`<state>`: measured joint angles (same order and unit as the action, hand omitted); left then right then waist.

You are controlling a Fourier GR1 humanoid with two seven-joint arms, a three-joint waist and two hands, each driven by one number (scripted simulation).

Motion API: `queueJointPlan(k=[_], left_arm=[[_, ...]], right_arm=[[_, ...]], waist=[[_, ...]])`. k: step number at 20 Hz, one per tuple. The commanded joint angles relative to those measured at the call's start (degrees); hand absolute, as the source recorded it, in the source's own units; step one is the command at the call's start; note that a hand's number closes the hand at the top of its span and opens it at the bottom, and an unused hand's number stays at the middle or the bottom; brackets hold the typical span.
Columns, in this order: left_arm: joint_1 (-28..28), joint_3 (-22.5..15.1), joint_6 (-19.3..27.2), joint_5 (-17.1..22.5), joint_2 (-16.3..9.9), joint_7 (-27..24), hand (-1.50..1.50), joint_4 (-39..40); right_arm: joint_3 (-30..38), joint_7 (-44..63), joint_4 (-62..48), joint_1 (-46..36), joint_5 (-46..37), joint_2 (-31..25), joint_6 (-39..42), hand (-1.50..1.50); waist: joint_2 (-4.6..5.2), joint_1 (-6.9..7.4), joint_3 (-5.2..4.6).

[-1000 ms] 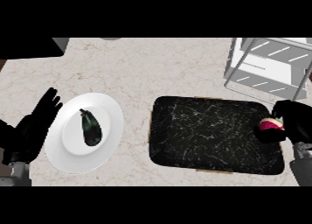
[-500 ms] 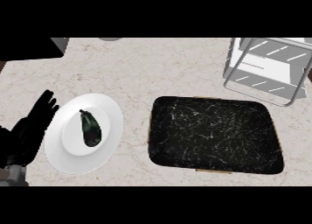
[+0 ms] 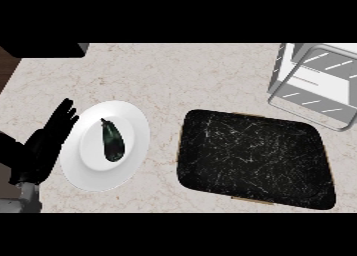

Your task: Pick the cupcake from the tray and place it in the tiered basket

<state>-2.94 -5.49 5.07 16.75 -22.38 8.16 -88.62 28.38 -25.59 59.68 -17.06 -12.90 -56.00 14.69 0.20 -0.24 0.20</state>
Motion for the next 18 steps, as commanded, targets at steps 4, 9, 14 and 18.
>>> queueJointPlan(k=[4,9,14,18], left_arm=[[-2.0,-2.2,1.6,-3.2,3.8,2.5,0.0,-0.8],[-2.0,-0.3,-0.8,-3.0,2.7,1.4,0.0,0.1],[-2.0,-0.7,-0.6,-5.0,4.0,2.3,0.0,-1.1],[-1.8,3.4,-4.3,-2.4,2.1,1.7,0.0,0.9]], right_arm=[[-5.4,-3.2,-10.9,-11.8,-3.1,-1.2,2.0,1.5],[-11.2,5.4,-10.4,-21.6,-6.4,3.5,-0.2,1.5],[-12.4,7.0,-16.8,-27.8,-8.5,4.1,0.4,1.5],[-15.1,13.0,-13.8,-28.2,-10.6,10.1,-3.1,1.5]], waist=[[0.01,1.38,-0.16],[0.02,1.75,-0.2],[0.02,1.48,-0.18],[-0.04,1.22,-0.21]])
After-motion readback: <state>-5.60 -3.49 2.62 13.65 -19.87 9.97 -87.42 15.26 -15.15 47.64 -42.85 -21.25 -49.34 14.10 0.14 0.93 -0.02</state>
